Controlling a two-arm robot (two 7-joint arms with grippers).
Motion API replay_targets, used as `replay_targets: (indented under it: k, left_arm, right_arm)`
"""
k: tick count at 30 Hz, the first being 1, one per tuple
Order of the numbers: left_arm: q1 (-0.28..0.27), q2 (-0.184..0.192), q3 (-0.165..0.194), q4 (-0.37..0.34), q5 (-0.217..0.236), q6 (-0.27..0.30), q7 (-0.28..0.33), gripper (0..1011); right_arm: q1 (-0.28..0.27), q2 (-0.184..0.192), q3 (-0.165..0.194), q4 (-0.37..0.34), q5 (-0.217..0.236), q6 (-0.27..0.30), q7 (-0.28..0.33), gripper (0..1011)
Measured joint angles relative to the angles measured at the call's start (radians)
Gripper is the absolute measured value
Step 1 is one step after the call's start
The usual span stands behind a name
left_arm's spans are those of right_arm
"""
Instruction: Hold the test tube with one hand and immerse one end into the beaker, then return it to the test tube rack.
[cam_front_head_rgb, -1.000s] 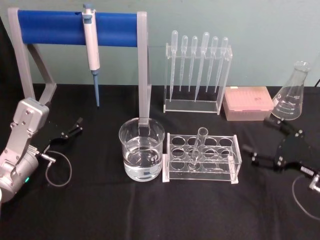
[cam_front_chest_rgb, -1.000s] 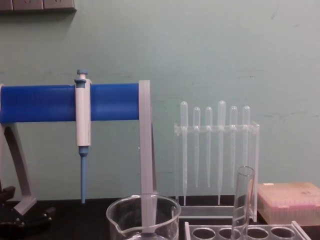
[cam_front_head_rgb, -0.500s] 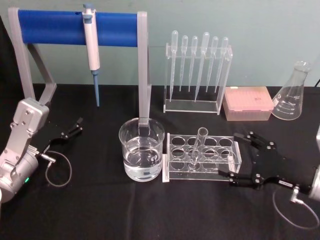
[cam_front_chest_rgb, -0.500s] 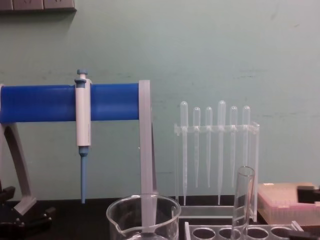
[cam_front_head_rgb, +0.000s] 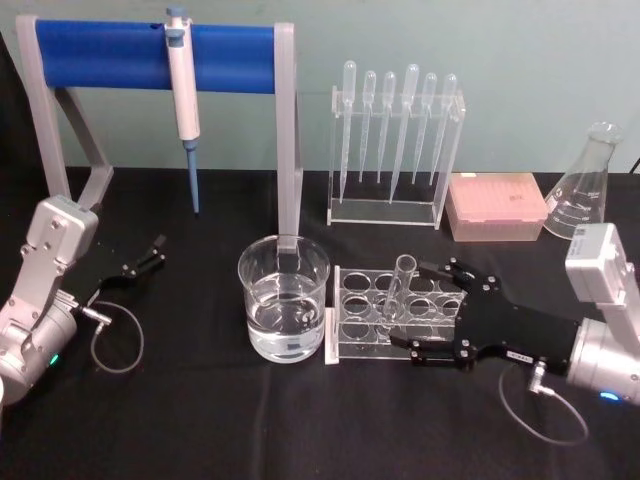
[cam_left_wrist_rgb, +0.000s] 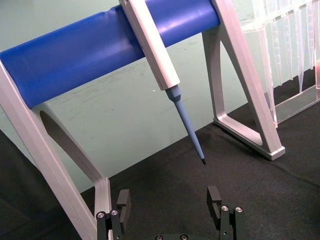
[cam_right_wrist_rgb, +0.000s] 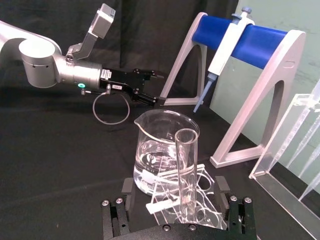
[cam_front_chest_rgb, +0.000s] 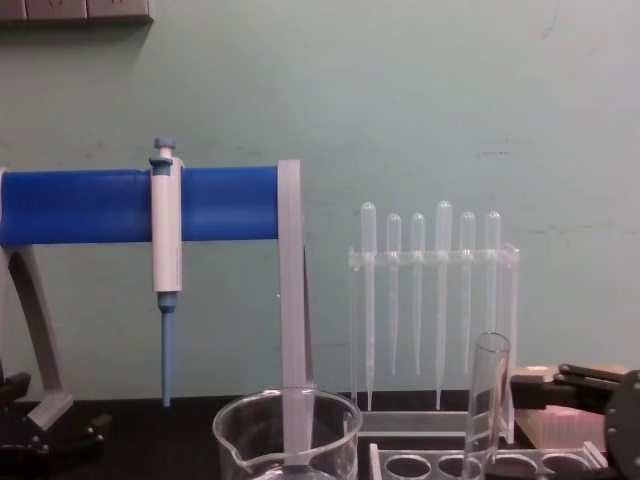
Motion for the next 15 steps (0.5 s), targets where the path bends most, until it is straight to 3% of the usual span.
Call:
replay_targets:
  k: [15]
  left_arm:
    - [0.000,0.000,0.000,0.000,0.000,0.000,0.000,1000]
  right_arm:
    - [0.048,-0.059,-0.025,0.052,-0.015,0.011,-0.025,1002]
